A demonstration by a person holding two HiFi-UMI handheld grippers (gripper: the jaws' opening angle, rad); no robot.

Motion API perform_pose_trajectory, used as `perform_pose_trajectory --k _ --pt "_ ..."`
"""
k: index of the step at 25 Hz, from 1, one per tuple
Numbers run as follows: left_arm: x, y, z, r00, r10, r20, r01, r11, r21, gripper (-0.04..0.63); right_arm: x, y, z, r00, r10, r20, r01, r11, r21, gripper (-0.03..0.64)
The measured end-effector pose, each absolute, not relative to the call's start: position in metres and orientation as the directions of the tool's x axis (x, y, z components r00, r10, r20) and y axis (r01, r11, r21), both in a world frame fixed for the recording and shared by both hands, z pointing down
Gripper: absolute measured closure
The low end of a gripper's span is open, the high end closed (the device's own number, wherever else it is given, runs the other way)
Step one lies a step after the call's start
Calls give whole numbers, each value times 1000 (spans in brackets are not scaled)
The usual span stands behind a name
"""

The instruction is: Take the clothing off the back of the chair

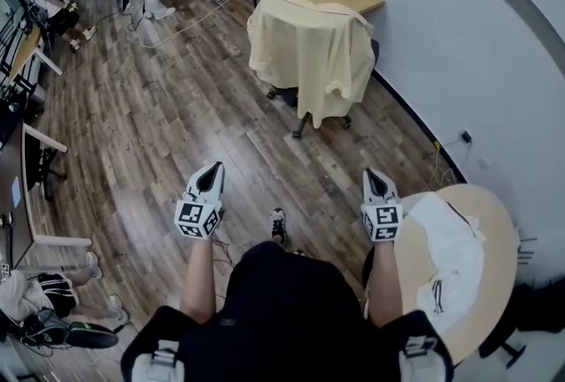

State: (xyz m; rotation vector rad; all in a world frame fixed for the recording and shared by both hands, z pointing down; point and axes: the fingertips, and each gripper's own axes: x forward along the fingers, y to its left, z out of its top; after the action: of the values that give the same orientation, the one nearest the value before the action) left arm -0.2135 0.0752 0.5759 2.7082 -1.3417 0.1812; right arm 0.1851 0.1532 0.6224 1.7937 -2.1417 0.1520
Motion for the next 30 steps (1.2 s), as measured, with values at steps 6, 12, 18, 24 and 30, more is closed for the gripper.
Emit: perform_pose_trajectory --k 6,12,18,24,30 --pt "-217 39 577 609 -778 154 -792 -609 54 592 177 123 622 -127 -924 362 -973 186 134 621" --pt "-215 3 582 623 -767 158 -781 -622 61 592 174 90 619 -117 -926 358 -973 178 143 621" --pt "-217 -32 585 633 -759 154 -773 -631 69 592 170 57 617 -116 -934 337 -970 180 166 621" --pt "-225 -66 589 637 -756 151 -770 -634 72 592 167 30 625 -79 -927 366 -974 151 172 621" --pt "-227 -97 590 652 -745 143 -758 -648 79 592 162 8 624 -71 -939 337 -973 140 185 621"
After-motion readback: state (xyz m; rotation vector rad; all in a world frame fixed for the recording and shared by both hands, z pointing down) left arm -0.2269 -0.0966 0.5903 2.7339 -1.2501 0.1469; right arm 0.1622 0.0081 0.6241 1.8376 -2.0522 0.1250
